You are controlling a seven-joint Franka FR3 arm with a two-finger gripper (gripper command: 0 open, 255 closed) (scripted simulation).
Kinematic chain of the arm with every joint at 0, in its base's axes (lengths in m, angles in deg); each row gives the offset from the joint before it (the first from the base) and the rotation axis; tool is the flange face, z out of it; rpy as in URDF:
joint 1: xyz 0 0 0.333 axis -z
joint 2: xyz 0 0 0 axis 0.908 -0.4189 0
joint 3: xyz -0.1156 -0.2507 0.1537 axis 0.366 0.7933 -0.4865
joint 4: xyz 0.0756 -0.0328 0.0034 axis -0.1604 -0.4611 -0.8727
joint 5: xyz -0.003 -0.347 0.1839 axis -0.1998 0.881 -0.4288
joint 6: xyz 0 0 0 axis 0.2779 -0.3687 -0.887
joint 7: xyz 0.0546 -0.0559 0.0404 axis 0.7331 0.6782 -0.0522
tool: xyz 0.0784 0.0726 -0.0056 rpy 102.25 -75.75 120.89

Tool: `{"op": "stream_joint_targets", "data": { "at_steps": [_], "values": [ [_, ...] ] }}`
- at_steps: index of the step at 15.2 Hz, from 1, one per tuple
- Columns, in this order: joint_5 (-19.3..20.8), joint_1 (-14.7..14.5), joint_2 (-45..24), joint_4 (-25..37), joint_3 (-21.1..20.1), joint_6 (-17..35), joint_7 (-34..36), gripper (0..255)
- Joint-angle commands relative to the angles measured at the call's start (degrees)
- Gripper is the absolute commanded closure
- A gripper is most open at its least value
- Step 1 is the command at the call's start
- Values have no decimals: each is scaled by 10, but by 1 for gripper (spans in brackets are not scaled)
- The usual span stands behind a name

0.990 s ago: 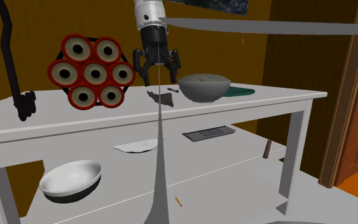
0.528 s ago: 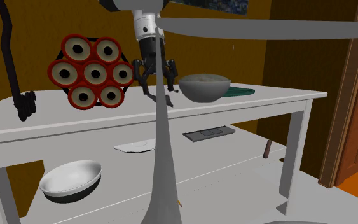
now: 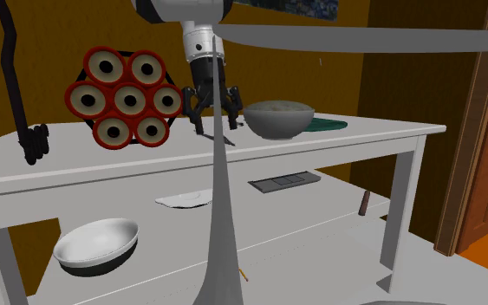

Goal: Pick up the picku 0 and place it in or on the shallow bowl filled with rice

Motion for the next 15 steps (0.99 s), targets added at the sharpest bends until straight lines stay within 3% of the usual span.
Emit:
{"op": "stream_joint_targets", "data": {
  "at_steps": [1,2,11,12,15],
  "values": [
    [0,0,0,0,0,0,0,0],
    [0,0,0,0,0,0,0,255],
    [0,0,0,0,0,0,0,255],
    [0,0,0,0,0,0,0,0],
    [-45,24,77,-60,39,63,-52,0]
  ]
}}
